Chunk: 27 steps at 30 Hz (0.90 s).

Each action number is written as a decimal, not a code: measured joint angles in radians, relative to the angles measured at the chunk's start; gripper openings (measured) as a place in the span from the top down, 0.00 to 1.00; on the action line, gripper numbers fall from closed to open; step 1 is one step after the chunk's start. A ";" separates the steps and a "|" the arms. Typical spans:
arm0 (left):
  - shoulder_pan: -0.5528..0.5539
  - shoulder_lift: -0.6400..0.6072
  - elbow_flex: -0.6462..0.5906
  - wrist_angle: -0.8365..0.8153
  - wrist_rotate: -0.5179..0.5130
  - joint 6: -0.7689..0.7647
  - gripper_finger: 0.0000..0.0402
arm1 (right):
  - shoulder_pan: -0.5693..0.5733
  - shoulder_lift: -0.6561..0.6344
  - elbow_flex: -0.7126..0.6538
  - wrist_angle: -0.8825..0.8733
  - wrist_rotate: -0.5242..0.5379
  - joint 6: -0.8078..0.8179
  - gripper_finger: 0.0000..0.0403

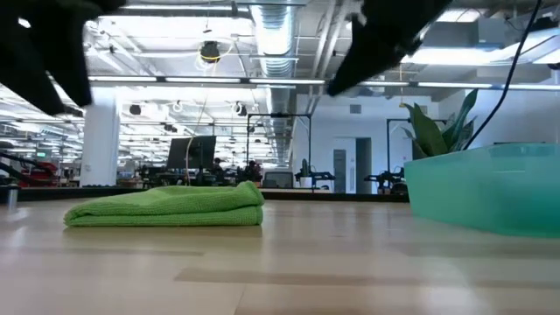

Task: Roll microfiber towels into tight, uniform cylinder then place into a basket
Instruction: Roll the green microfiber towel

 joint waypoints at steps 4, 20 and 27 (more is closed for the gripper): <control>-0.079 0.000 0.000 0.051 -0.114 -0.131 0.70 | 0.029 0.015 0.000 0.101 -0.003 -0.132 0.92; -0.145 -0.122 -0.411 0.522 -0.242 -0.328 0.70 | -0.007 0.147 -0.001 0.418 -0.217 -0.553 0.88; -0.061 -0.322 -0.638 0.907 -0.143 -0.048 0.70 | -0.074 0.147 -0.001 0.424 -0.360 -0.560 0.87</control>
